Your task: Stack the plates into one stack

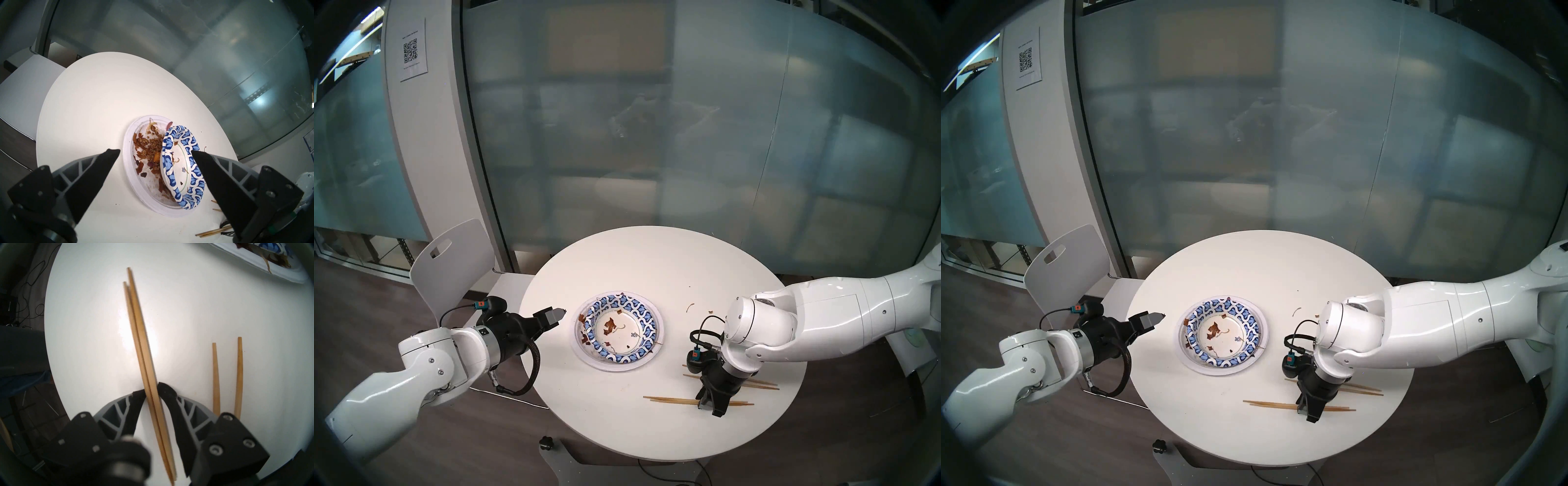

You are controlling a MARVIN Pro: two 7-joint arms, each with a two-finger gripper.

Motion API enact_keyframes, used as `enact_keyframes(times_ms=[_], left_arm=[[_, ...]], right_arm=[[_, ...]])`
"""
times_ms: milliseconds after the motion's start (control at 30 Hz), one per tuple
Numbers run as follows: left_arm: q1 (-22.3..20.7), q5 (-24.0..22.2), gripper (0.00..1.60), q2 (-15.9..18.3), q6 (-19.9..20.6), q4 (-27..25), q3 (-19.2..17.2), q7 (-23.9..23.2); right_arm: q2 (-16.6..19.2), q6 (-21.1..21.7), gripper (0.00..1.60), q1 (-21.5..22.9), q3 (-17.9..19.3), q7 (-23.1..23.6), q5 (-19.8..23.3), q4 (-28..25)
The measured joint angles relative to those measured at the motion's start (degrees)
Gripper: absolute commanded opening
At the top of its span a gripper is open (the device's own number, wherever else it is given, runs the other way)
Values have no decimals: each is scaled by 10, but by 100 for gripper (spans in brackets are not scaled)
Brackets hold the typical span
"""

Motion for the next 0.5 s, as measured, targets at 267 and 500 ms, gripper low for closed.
enact_keyframes(times_ms=[267,500], left_arm=[[-2,-1,160,0,0,1,1,0],[-2,0,160,1,0,2,2,-1]], right_arm=[[9,7,77,-5,3,-24,19,-8],[23,12,77,-4,-1,-34,23,-19]])
